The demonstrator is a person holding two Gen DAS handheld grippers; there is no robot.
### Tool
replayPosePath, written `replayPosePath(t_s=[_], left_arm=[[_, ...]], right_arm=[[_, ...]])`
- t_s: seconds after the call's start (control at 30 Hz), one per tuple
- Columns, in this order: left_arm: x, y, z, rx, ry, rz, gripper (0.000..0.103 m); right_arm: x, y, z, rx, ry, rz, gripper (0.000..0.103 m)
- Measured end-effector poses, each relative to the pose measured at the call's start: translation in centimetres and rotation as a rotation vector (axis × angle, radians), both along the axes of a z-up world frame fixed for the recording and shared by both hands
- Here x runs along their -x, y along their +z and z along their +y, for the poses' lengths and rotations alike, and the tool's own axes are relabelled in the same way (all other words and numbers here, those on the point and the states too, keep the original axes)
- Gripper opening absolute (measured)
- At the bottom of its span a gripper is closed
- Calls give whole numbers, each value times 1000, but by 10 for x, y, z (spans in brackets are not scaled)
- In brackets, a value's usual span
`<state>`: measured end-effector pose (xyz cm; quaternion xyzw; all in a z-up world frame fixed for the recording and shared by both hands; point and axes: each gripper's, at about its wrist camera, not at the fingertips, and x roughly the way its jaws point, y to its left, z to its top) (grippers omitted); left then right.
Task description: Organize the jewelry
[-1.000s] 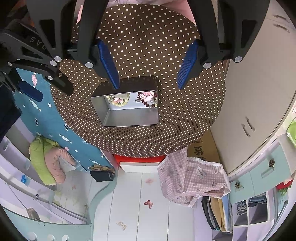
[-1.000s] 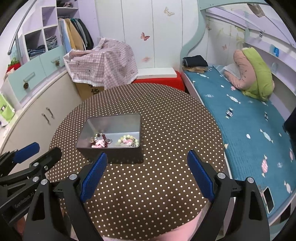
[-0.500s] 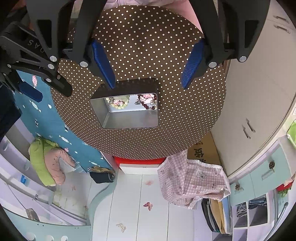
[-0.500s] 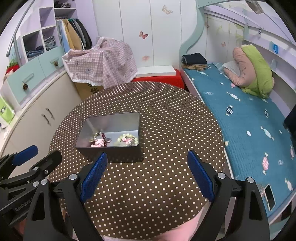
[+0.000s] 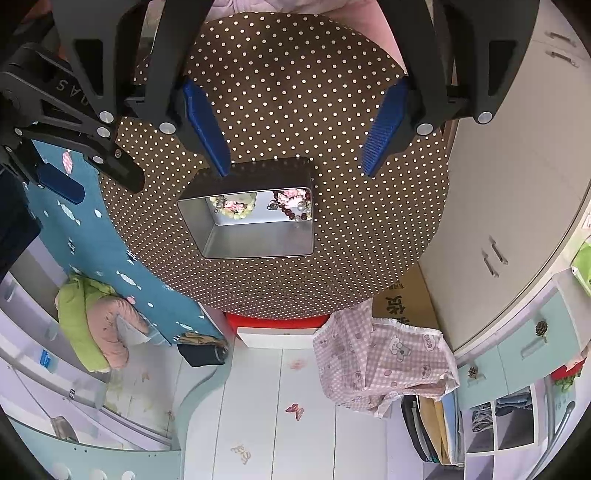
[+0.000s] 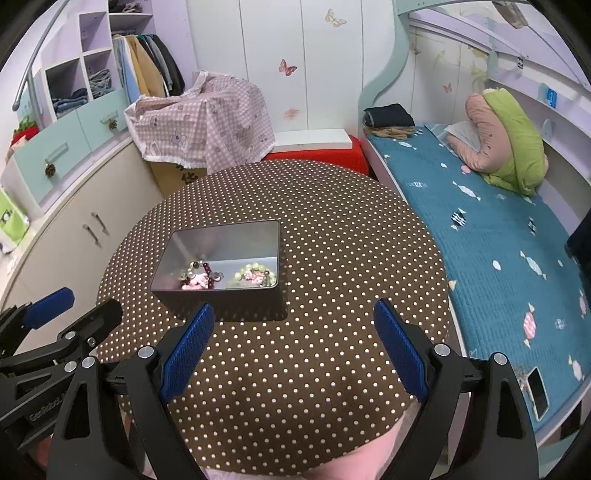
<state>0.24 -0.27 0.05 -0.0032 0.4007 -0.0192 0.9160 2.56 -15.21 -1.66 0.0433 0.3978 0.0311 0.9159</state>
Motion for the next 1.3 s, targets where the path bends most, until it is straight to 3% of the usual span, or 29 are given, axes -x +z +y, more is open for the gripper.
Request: replayPosePath(t_s=[0.83, 0.97, 1.3], left_arm=[[2, 0, 0, 3, 0, -2, 72], [3, 2, 1, 4, 2, -11, 79], [2, 6, 3, 9, 1, -15, 79]], right_arm=[[1, -3, 1, -2, 0, 3, 85], [1, -4, 1, -3, -3, 5, 85], [1, -6, 3, -4, -2, 12, 85]])
